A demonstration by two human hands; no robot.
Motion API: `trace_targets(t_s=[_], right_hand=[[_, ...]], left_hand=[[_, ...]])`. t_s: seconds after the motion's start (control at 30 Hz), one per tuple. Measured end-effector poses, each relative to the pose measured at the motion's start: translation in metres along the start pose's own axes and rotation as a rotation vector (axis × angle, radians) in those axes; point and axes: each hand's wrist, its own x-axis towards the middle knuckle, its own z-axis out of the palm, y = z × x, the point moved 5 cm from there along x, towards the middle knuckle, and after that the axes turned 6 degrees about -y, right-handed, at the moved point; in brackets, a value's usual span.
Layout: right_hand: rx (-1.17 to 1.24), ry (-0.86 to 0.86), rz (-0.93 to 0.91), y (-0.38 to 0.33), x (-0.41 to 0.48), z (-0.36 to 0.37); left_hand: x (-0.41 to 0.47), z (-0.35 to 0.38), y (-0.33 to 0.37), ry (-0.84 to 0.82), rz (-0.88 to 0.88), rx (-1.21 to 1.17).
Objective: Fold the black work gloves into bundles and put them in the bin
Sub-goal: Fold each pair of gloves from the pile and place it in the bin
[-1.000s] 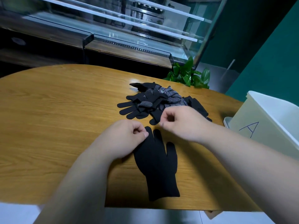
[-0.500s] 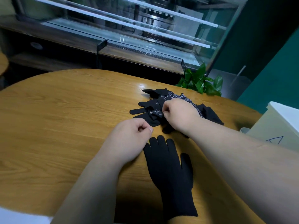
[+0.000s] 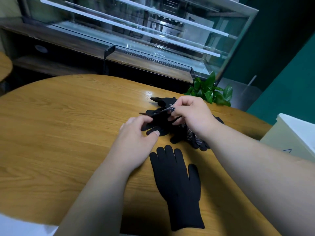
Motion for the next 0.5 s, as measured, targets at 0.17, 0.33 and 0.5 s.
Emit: trace_targets(t_s=[0.17, 0.33, 0.5], right_hand=[[0.363, -0.194, -0.015, -0.019, -0.012, 0.008], [0.560, -0.208, -0.035, -0.025, -0.019, 0.004], [0.660, -0.037, 0.058, -0.017, -0.018, -0.011]], left_hand=[[-0.004, -0.003, 0.005, 0.119, -0.040, -0.063], [-0.003, -0.007, 0.001, 0.074, -0.079, -0.129], [-0.007, -0.006, 0.005, -0.004, -0.037, -0.356]])
